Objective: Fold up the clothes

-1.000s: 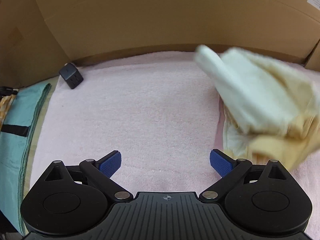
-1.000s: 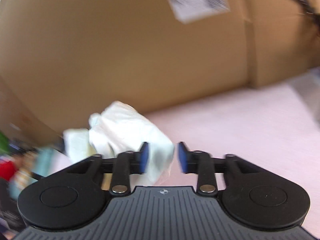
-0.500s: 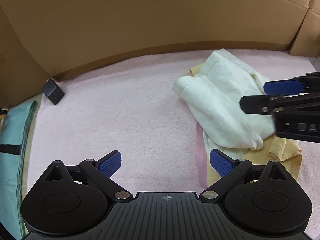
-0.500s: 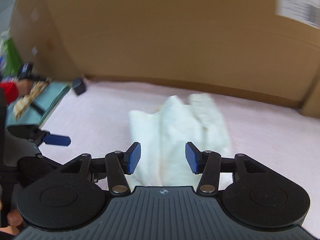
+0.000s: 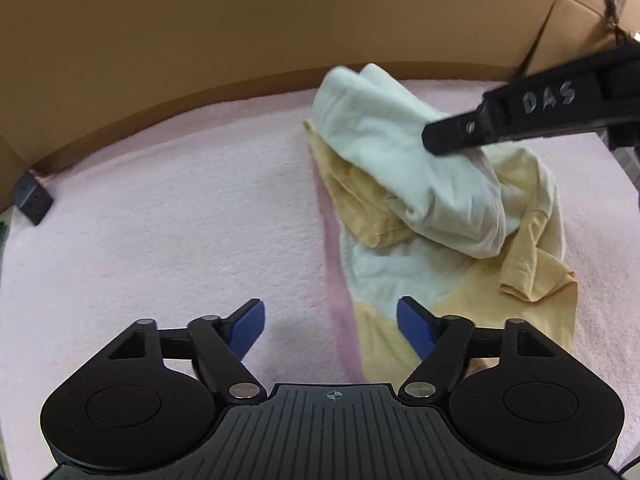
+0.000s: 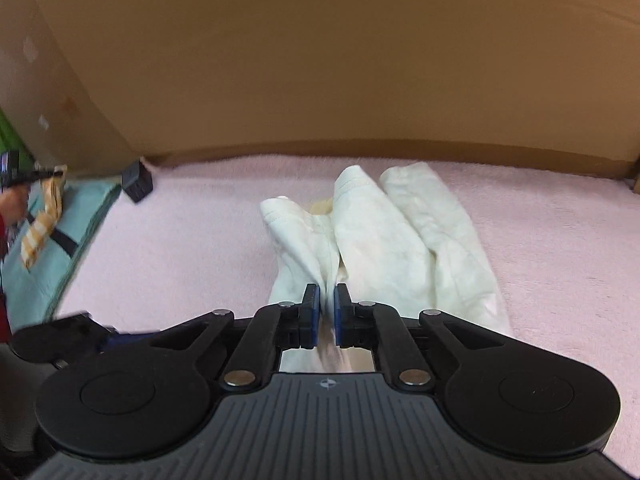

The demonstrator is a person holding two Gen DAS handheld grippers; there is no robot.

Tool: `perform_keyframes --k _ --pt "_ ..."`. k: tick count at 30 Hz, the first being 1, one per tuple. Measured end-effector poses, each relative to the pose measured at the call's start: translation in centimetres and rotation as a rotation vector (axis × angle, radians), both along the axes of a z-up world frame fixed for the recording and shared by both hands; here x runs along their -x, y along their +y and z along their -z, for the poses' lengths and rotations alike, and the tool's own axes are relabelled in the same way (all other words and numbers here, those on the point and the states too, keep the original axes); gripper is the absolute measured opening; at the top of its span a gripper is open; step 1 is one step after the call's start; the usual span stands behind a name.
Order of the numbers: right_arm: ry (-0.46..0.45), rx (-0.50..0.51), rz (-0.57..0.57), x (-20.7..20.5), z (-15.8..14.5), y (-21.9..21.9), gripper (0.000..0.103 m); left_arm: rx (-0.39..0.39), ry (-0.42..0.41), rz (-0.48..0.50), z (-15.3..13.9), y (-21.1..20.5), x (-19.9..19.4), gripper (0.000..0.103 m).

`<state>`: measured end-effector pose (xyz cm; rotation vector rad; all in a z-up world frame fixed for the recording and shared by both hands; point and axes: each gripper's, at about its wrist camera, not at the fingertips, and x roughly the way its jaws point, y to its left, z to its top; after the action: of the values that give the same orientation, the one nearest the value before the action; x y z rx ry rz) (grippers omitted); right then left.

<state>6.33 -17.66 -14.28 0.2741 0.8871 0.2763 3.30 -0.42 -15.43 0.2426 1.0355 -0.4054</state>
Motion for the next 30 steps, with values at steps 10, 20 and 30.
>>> perform_keyframes --k 10,20,30 --pt "-0.152 -0.091 0.473 5.0 -2.8 -9.5 0.008 0.019 0.024 0.035 1.8 -1.4 -1.1 0.066" --pt "0.001 -0.165 0.381 5.0 -1.6 -10.4 0.073 0.009 0.038 0.031 2.0 -2.8 -0.8 0.068" --pt "0.16 -0.219 0.261 2.2 2.9 -4.8 0.005 -0.013 0.024 0.1 2.4 -4.3 0.6 0.062"
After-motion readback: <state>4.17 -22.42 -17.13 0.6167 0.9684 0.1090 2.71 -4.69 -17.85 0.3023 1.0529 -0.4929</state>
